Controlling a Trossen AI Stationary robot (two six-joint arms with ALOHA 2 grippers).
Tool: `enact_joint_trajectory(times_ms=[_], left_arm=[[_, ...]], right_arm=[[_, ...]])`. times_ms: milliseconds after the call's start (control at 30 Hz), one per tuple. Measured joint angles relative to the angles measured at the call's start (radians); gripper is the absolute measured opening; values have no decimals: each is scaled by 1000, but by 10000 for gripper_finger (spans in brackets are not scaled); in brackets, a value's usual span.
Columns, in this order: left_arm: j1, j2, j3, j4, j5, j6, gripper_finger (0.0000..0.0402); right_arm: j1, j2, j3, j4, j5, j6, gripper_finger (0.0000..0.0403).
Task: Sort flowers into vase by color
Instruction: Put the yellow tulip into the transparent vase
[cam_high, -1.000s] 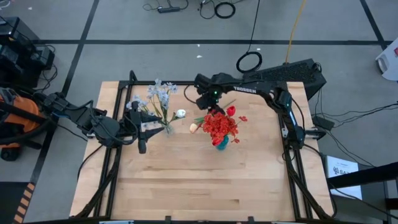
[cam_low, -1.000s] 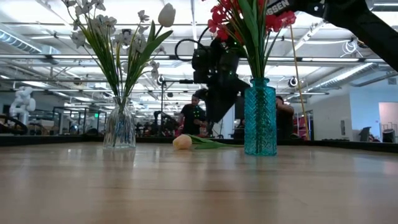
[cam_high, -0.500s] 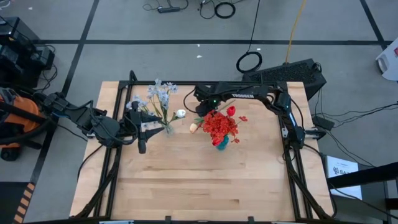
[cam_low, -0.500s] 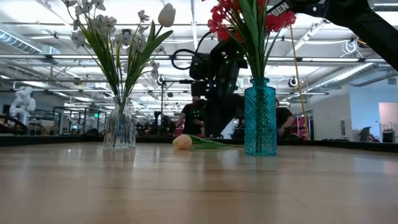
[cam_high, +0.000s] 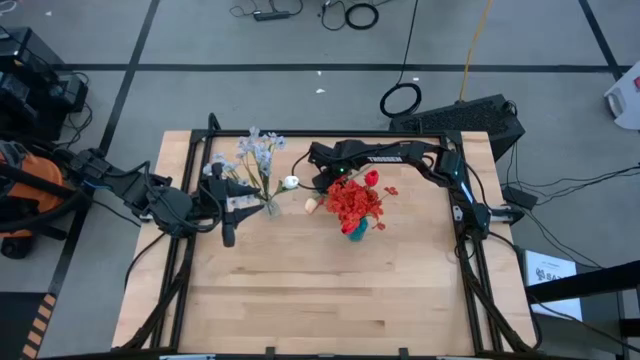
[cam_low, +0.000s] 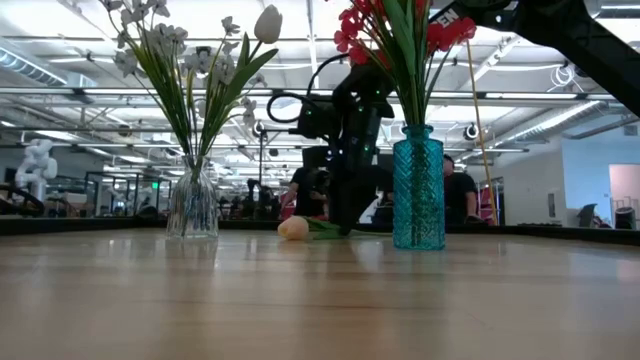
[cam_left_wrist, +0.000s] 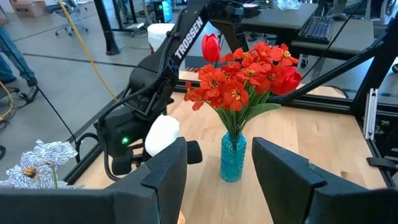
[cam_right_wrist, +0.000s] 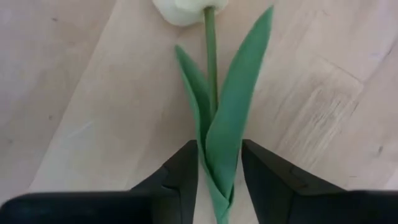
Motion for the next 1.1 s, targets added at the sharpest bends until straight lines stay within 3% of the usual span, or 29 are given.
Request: enact_joint_trajectory(times_ms=[100, 267, 700, 1000, 1100], left_arm=[[0, 0, 0, 1, 0, 0, 187], [0, 0, 0, 2, 0, -1, 187], [0, 0, 0, 0, 0, 0, 187], [0, 0, 0, -3, 0, 5, 187], [0, 0, 0, -3, -2, 9, 187]], right_arm=[[0, 1, 0, 4, 2, 1, 93], [0, 1, 0, -2, 3, 0, 13], [-14, -66, 6, -9, 105, 27, 2], [-119, -242, 9, 5, 98, 272, 1], [-168, -320, 9, -3, 45, 381, 1]])
